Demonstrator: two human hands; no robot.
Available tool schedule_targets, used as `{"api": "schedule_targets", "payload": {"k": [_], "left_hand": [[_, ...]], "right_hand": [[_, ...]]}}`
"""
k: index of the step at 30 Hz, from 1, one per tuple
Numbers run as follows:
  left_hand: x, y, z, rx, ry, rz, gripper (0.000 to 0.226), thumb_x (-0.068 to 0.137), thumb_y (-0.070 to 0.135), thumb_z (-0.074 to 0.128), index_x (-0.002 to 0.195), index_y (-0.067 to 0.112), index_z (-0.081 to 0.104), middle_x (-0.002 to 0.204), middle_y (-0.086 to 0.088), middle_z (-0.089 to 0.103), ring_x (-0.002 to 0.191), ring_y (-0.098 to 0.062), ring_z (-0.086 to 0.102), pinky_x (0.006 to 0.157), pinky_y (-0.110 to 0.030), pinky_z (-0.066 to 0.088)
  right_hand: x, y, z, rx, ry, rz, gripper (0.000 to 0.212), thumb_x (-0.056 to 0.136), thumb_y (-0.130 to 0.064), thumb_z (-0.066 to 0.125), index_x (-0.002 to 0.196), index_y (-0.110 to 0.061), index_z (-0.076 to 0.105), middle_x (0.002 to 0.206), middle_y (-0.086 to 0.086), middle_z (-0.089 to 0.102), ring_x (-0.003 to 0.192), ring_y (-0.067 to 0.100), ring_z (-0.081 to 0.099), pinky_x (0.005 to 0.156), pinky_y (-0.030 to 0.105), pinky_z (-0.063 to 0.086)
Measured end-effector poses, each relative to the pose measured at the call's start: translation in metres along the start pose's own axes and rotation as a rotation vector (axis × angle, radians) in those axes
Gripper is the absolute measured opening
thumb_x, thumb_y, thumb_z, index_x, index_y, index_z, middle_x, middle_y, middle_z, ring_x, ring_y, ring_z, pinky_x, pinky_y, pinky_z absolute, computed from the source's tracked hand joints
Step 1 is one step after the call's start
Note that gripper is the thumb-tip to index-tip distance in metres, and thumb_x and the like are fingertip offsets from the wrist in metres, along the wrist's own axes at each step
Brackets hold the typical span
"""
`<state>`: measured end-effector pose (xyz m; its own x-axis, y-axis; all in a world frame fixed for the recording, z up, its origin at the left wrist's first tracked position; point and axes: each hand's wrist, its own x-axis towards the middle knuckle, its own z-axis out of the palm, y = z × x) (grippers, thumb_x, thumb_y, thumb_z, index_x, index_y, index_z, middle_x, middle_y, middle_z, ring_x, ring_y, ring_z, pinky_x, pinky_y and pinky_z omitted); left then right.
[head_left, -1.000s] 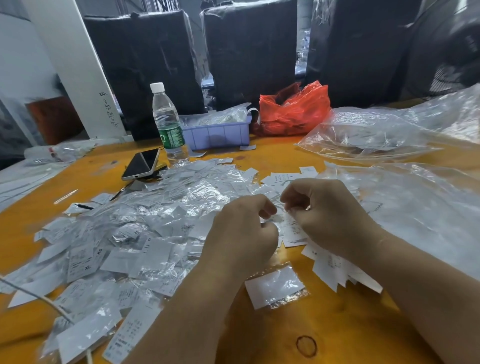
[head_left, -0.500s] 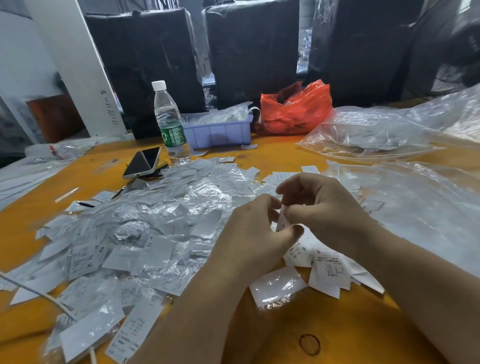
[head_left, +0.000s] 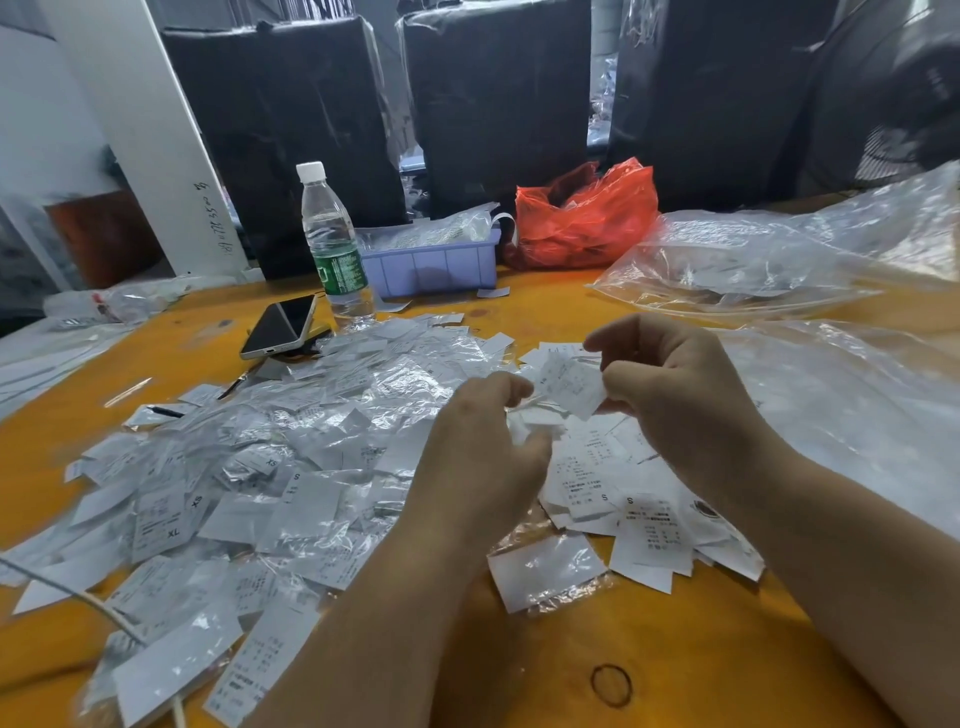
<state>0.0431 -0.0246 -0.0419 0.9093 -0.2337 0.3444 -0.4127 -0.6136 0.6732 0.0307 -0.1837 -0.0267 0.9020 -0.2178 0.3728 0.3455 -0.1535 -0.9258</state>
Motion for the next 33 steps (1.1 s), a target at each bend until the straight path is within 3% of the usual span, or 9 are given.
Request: {"api": "schedule_targets", "payload": {"k": [4,9,13,15,19,21,26,33], "left_hand": [[-0.001,0.003,-0.002,-0.092,0.026,0.024,0.036,0.09,0.041,0.062,0.123,0.027,0.058,0.119,0.012,0.056,0.106,-0.004,0.052,0.073,-0.009,0.037],[-0.002,0.008,-0.003,-0.309,-0.117,-0.034,0.065,0.078,0.061,0.065,0.135,0.036,0.045,0.126,0.016,0.052,0.107,0.002,0.055,0.078,-0.02,0.046],[0.001,0.007,-0.008,-0.518,-0.058,-0.076,0.048,0.084,0.028,0.075,0.126,0.028,0.051,0.104,0.0,0.068,0.079,0.0,0.065,0.065,-0.017,0.049],[0.001,0.006,-0.01,-0.575,-0.012,-0.051,0.046,0.083,0.016,0.075,0.123,0.024,0.054,0.089,-0.005,0.07,0.07,-0.002,0.064,0.059,-0.015,0.048],[-0.001,0.007,-0.009,-0.566,-0.046,-0.061,0.044,0.083,0.017,0.075,0.12,0.029,0.055,0.067,0.002,0.061,0.063,-0.009,0.058,0.058,-0.022,0.049],[-0.001,0.006,-0.007,-0.56,-0.082,-0.071,0.037,0.085,0.018,0.072,0.117,0.03,0.058,0.061,0.005,0.058,0.061,-0.01,0.056,0.057,-0.023,0.048],[-0.001,0.007,-0.004,-0.478,-0.089,-0.039,0.015,0.085,0.018,0.072,0.095,0.029,0.067,0.075,0.011,0.066,0.063,-0.002,0.057,0.058,-0.017,0.048],[-0.006,0.01,0.001,-0.259,-0.089,0.021,0.019,0.082,0.021,0.069,0.092,0.035,0.063,0.075,0.022,0.065,0.06,0.002,0.057,0.048,-0.012,0.041]], "right_hand": [[0.0,-0.001,0.0,0.223,-0.037,0.066,0.029,0.062,0.003,0.049,0.079,-0.012,0.068,0.06,-0.006,0.059,0.062,0.013,0.063,0.063,0.031,0.056],[0.001,-0.002,0.001,0.386,-0.139,0.116,0.036,0.056,0.004,0.044,0.066,-0.016,0.071,0.059,0.0,0.048,0.054,0.012,0.046,0.052,0.023,0.047],[0.002,-0.002,0.001,0.372,-0.237,0.146,0.034,0.057,0.004,0.045,0.065,-0.015,0.071,0.061,0.002,0.05,0.059,0.015,0.049,0.052,0.025,0.049],[0.0,-0.003,0.003,0.253,-0.271,0.123,0.028,0.058,0.002,0.048,0.069,-0.012,0.069,0.06,0.0,0.052,0.061,0.014,0.053,0.053,0.024,0.049],[-0.009,-0.006,0.007,-0.359,-0.262,-0.197,0.017,0.069,-0.006,0.056,0.076,-0.018,0.066,0.058,-0.01,0.052,0.053,0.003,0.044,0.048,0.018,0.037],[-0.01,-0.007,0.007,-0.521,-0.259,-0.279,0.021,0.076,0.0,0.059,0.081,-0.019,0.066,0.064,-0.009,0.052,0.059,0.002,0.046,0.052,0.017,0.038],[-0.01,-0.008,0.008,-0.712,-0.267,-0.326,0.019,0.082,-0.002,0.061,0.089,-0.02,0.065,0.085,-0.009,0.052,0.071,-0.007,0.045,0.06,0.009,0.034],[-0.011,-0.013,0.003,-0.784,-0.263,-0.309,0.024,0.077,0.0,0.055,0.083,-0.022,0.062,0.083,-0.008,0.054,0.07,0.003,0.045,0.058,0.017,0.029]]}}
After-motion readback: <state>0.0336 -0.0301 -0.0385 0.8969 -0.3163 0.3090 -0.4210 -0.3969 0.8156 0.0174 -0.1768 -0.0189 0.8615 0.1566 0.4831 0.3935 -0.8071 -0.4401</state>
